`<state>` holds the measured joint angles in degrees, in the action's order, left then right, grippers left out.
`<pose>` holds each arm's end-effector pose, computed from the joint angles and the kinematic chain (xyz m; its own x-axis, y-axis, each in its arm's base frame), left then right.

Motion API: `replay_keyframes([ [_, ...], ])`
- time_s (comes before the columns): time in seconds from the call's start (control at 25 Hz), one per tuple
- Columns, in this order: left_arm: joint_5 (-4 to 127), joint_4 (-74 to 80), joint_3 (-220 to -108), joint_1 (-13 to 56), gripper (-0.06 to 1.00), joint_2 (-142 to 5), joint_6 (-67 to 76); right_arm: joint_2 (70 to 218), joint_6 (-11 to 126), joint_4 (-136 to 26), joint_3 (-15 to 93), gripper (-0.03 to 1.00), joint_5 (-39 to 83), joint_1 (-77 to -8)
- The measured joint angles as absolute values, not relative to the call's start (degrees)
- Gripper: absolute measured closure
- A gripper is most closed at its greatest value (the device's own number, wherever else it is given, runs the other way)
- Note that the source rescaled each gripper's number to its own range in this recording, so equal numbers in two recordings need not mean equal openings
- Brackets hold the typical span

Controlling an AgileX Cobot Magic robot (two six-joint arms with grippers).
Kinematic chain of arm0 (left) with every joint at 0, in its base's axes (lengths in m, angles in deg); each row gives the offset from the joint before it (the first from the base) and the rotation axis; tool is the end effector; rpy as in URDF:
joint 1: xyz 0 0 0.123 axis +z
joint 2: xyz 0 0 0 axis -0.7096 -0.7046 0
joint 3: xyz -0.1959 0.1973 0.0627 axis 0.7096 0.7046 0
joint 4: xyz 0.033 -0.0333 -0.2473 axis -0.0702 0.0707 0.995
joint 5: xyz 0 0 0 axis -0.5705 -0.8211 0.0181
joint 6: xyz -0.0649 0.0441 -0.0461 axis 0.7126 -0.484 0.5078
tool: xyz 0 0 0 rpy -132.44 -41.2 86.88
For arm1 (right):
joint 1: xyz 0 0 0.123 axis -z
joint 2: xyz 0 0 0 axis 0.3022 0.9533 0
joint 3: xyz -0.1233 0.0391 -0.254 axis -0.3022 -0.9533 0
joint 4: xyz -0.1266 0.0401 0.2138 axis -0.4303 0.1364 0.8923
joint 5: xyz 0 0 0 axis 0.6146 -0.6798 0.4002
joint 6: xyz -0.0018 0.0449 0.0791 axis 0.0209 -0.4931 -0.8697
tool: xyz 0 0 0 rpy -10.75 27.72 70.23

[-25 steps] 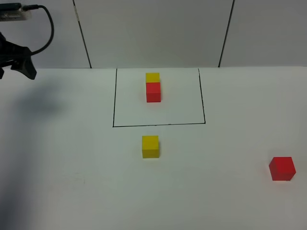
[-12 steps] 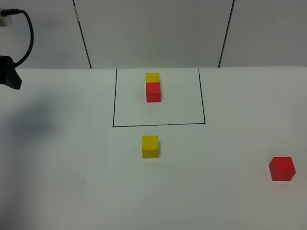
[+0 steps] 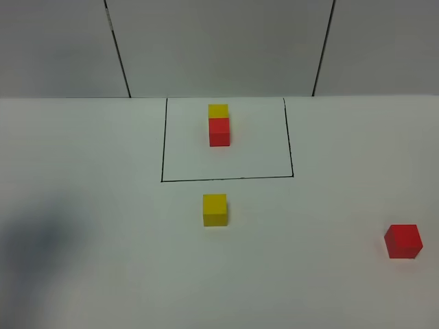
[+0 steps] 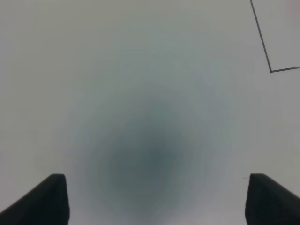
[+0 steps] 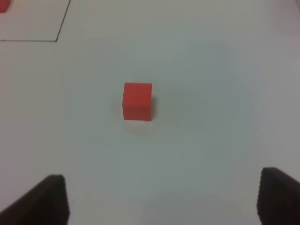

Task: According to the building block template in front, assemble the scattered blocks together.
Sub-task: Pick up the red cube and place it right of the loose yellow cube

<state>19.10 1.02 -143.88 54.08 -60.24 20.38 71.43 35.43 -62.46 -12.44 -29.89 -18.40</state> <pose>0.2291 0.0225 0.3497 -0.7095 0.0720 -0.7010 0.0762 0.9968 0.0252 -0.0036 -0.0001 0.2761 -0.4763 -0.0204 -0.8790 -0.0207 0.9997 -0.0120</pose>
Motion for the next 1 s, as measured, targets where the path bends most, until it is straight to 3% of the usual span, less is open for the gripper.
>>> replay_keyframes([
  [0.56,14.0,2.5,-125.3,51.7,0.23,-22.2,21.8,71.4,35.4,-62.5,-12.4,0.3,-29.9,-18.4],
  [1.0,5.6,0.4,-119.6,50.0,0.23,-7.0,24.3,71.4,35.4,-62.5,-12.4,0.3,-29.9,-18.4],
])
